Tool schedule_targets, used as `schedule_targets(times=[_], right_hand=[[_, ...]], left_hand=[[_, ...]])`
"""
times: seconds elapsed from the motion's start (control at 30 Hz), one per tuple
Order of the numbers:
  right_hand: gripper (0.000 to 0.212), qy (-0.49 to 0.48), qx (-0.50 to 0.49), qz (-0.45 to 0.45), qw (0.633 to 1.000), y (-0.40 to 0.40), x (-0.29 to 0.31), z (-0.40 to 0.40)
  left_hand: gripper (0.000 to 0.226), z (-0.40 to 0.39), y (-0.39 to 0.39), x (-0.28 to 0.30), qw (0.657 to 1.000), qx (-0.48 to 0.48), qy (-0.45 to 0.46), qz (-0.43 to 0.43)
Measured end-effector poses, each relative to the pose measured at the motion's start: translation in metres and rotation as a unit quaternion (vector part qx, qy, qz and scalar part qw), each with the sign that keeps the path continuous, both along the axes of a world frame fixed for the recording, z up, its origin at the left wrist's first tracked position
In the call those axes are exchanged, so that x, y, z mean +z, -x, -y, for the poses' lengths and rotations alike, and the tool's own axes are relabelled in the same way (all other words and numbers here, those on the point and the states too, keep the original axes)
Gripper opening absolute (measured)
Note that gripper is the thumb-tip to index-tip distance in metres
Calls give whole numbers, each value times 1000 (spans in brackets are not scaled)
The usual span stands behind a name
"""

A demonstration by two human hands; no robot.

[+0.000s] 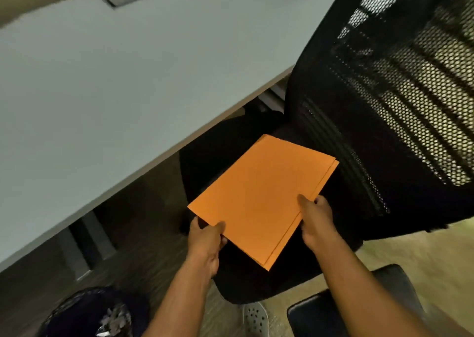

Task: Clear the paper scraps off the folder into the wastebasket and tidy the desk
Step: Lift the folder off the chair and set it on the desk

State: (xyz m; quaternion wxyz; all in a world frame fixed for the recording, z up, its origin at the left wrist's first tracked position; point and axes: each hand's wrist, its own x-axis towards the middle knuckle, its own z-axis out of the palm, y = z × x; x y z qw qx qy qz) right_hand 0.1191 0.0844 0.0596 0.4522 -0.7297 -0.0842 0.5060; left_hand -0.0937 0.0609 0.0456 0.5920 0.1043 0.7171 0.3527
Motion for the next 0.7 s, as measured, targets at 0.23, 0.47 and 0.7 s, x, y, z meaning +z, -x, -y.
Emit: schedule_targets(times=[0.23, 0.47, 0.7], right_hand=[[12, -68, 78, 63, 993, 43, 113, 40], [43, -139, 118, 100, 978, 93, 225, 56], [52, -254, 318, 33, 913, 128, 293, 31]], left_hand=[[76, 51, 18, 124, 916, -315, -80, -236], [76, 86, 26, 240, 721, -538, -141, -413], [27, 83, 57, 289, 809, -328, -247, -421]])
